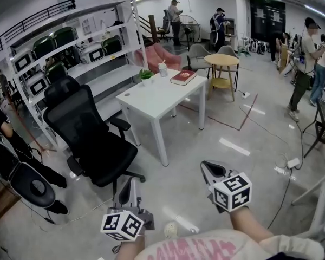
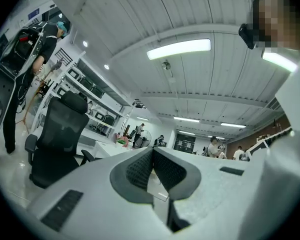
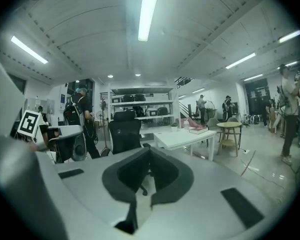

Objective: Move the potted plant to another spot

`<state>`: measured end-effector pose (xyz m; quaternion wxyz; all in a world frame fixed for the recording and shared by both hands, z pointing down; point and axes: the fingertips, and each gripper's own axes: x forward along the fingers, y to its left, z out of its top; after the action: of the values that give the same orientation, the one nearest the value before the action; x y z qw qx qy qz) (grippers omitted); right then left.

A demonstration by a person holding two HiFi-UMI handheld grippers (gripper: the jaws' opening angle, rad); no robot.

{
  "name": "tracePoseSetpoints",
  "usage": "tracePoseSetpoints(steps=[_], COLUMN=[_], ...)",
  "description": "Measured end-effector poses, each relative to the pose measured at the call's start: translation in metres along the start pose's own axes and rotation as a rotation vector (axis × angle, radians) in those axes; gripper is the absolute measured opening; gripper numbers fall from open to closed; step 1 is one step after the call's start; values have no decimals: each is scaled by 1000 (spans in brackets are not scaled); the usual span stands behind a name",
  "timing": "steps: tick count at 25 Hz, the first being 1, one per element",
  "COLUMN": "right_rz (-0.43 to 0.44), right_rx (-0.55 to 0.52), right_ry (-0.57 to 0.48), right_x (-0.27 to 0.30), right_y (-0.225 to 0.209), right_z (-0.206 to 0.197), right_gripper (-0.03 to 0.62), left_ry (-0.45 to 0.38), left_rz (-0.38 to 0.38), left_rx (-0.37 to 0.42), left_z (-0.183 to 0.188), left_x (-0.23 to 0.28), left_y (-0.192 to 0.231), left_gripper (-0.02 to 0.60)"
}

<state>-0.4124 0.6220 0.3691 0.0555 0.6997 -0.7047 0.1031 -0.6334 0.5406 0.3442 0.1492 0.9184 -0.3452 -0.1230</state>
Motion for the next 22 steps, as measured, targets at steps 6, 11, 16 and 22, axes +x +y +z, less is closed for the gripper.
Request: tracePoseSetpoints(steps=[6, 11, 16, 22], right_rz=[-9, -19, -32, -72], right_rx=[-13, 35, 55, 47], right_ry=[-27, -85, -125, -99], right_x=[76, 132, 183, 225], right_y=[-8, -10, -11, -17], right_z=[39, 74, 99, 90], right_gripper=[6, 5, 5, 6], left_ry=[11, -14, -28, -32], left_rz=[-18, -39, -60, -100], left_rx=[16, 19, 10, 52], left_z=[24, 56, 81, 78], left_x=[72, 118, 160, 193], left_y=[47, 90, 132, 159], left_gripper=[3, 3, 3, 3])
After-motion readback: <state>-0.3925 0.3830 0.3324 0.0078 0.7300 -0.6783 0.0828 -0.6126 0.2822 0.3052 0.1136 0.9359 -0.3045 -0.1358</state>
